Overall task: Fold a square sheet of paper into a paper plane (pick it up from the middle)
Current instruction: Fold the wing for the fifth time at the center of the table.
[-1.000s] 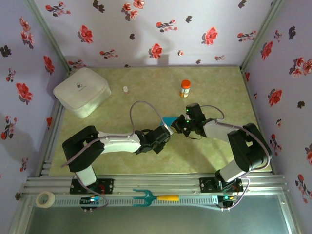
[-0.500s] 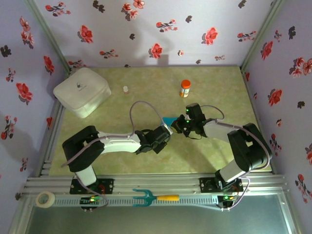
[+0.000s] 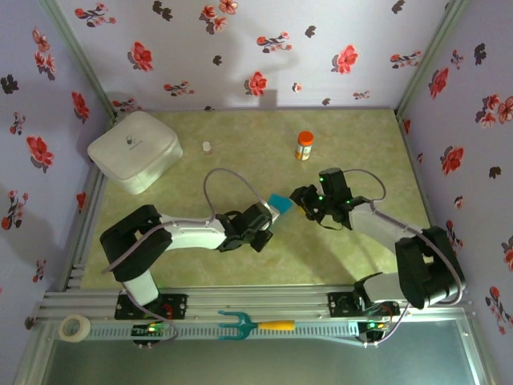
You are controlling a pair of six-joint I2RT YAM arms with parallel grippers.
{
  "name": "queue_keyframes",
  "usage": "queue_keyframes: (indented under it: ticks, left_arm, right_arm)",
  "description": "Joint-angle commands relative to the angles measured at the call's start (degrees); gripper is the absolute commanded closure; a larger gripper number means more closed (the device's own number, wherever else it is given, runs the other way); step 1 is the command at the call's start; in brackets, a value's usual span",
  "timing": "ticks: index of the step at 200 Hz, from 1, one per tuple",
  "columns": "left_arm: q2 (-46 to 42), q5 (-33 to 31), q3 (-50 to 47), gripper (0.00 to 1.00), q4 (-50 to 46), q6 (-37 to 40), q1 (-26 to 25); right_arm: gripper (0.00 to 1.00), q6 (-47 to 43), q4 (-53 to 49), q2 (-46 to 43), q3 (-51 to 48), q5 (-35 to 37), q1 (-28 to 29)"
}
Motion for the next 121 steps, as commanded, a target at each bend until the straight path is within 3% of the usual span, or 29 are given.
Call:
queue_keyframes:
  ticks: [1, 39, 121]
  left_arm:
    - [-1.6, 10.0, -1.7, 1.0, 7.1, -3.9, 2.0]
    - [-0.9, 19.3, -5.1, 1.0, 15.6, -9.6, 5.3]
    - [3.9, 28.2, -6.9, 1.0, 25.0, -16.7, 9.0]
  right_arm:
    - [0.55, -1.9, -3.1, -1.6, -1.4, 3.2, -0.6]
    - [0.55, -1.5, -2.0, -0.8, -1.7, 1.8, -0.6]
    - [0.57, -0.4, 7.4, 1.1, -3.7, -3.3, -0.4]
